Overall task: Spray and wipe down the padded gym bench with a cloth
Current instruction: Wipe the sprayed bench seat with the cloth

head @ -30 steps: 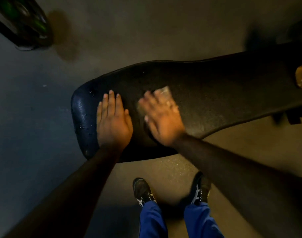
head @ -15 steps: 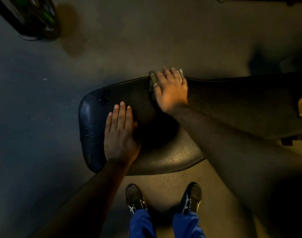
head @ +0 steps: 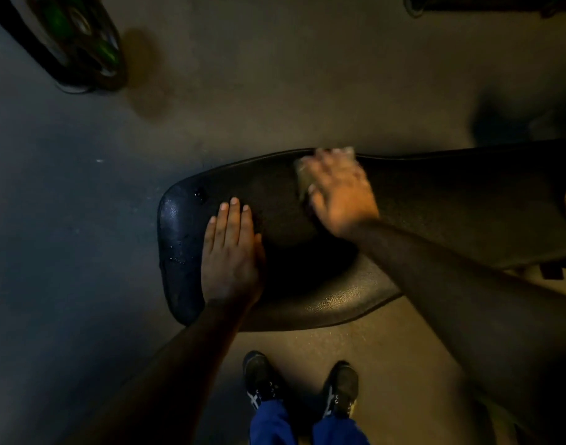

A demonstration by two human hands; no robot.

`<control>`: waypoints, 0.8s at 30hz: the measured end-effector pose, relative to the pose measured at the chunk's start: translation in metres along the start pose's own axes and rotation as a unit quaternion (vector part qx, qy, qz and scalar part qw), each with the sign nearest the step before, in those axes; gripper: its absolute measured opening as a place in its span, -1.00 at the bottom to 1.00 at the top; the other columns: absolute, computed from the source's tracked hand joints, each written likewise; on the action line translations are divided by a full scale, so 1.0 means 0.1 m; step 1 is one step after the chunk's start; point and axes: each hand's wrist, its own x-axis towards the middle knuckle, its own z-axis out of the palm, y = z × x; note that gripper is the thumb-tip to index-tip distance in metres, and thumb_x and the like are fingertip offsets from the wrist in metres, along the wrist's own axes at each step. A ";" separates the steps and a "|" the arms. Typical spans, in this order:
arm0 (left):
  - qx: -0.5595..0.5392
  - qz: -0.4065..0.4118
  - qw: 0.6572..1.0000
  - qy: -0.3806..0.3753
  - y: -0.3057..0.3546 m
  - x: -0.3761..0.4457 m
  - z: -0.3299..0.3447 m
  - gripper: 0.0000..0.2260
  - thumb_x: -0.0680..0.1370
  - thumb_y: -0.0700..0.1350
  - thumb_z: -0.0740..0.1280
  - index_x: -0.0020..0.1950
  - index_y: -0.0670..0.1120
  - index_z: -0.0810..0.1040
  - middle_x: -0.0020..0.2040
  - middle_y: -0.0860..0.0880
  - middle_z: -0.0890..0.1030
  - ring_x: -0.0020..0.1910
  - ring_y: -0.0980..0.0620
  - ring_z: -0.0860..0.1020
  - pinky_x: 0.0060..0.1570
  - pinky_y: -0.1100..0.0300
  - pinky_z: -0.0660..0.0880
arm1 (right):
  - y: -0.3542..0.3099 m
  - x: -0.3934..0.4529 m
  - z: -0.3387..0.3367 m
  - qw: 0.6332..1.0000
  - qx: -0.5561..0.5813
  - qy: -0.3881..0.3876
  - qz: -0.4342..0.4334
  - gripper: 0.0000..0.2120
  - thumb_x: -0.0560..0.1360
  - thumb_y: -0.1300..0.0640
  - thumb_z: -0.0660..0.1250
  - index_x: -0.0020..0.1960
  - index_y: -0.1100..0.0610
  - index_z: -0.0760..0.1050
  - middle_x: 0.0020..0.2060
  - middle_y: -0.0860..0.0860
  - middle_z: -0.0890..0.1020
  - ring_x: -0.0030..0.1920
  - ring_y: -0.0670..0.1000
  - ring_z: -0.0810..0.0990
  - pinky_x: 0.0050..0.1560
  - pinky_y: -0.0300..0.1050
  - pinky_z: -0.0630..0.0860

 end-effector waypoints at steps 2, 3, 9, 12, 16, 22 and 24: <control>0.008 -0.008 1.000 -0.001 0.00 0.01 0.01 -0.53 0.65 -0.01 0.03 0.52 -0.18 0.23 0.54 -0.19 0.22 0.55 -0.09 0.12 0.53 -0.01 0.01 | -0.08 0.06 0.02 0.987 0.011 0.009 0.161 -0.42 0.61 -0.11 0.08 0.61 -0.05 0.14 0.62 0.07 0.17 0.63 0.17 0.03 0.59 0.24 -0.02; 0.010 -0.009 1.000 -0.004 0.01 0.02 0.00 -0.53 0.65 -0.01 0.03 0.52 -0.19 0.24 0.54 -0.20 0.23 0.55 -0.10 0.13 0.53 -0.01 0.00 | -0.25 0.02 0.04 0.988 0.017 0.012 0.153 -0.41 0.60 -0.11 0.07 0.62 -0.05 0.13 0.62 0.07 0.15 0.63 0.17 0.00 0.59 0.24 -0.05; 0.024 -0.011 1.000 0.001 0.00 0.03 0.03 -0.51 0.64 0.02 0.02 0.52 -0.17 0.23 0.54 -0.18 0.22 0.55 -0.09 0.14 0.52 0.00 0.01 | -0.04 0.05 0.09 0.999 0.031 0.040 -0.004 -0.46 0.58 -0.10 0.06 0.54 -0.04 0.33 0.56 0.06 0.32 0.60 0.17 0.17 0.56 0.25 0.09; 0.017 -0.017 1.000 0.017 0.01 0.03 0.04 -0.51 0.62 0.00 0.04 0.50 -0.20 0.27 0.52 -0.20 0.27 0.53 -0.11 0.19 0.52 -0.02 0.04 | -0.32 0.20 0.10 0.990 0.036 0.027 0.136 -0.47 0.61 -0.08 0.11 0.56 -0.04 0.27 0.59 0.07 0.26 0.61 0.16 0.09 0.58 0.24 -0.02; 0.012 -0.051 0.998 0.024 0.01 0.02 0.03 -0.50 0.62 -0.01 0.03 0.50 -0.22 0.26 0.52 -0.22 0.27 0.53 -0.13 0.19 0.52 -0.03 0.03 | -0.40 -0.05 0.12 0.985 0.037 -0.025 -0.165 -0.48 0.60 -0.06 0.12 0.55 -0.10 0.29 0.58 0.01 0.30 0.61 0.12 0.14 0.54 0.19 0.06; -0.007 -0.041 0.998 0.045 -0.01 0.00 0.05 -0.54 0.63 -0.05 0.07 0.50 -0.21 0.27 0.53 -0.18 0.26 0.54 -0.09 0.17 0.53 0.01 0.00 | -0.52 0.03 0.16 0.997 0.025 0.042 0.064 -0.42 0.54 -0.11 0.05 0.55 -0.08 0.29 0.58 0.04 0.29 0.61 0.15 0.12 0.57 0.22 0.02; -0.029 -0.038 0.998 0.051 -0.01 -0.01 0.03 -0.56 0.64 -0.08 0.10 0.49 -0.20 0.30 0.53 -0.17 0.27 0.54 -0.08 0.17 0.53 0.03 0.01 | -0.59 -0.31 0.20 0.994 0.054 -0.017 -0.097 -0.44 0.57 -0.09 0.07 0.57 -0.12 0.24 0.61 -0.01 0.23 0.63 0.10 0.06 0.55 0.19 -0.01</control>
